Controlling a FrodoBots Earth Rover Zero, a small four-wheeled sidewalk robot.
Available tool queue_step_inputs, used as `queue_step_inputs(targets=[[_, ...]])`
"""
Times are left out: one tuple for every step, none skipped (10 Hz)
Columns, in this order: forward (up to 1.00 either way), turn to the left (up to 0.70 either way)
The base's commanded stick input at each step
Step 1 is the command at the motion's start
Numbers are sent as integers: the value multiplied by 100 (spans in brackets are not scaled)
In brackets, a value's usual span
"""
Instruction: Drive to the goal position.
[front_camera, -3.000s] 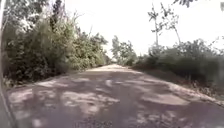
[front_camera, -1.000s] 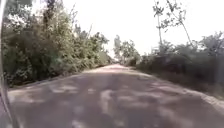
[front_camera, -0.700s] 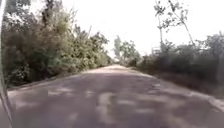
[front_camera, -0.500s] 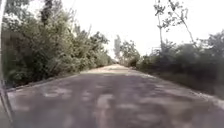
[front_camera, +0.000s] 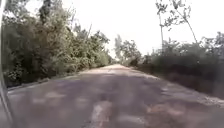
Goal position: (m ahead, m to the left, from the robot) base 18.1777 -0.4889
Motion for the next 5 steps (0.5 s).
queue_step_inputs(targets=[[70,-23],[70,-26],[70,0],[70,0],[70,0]])
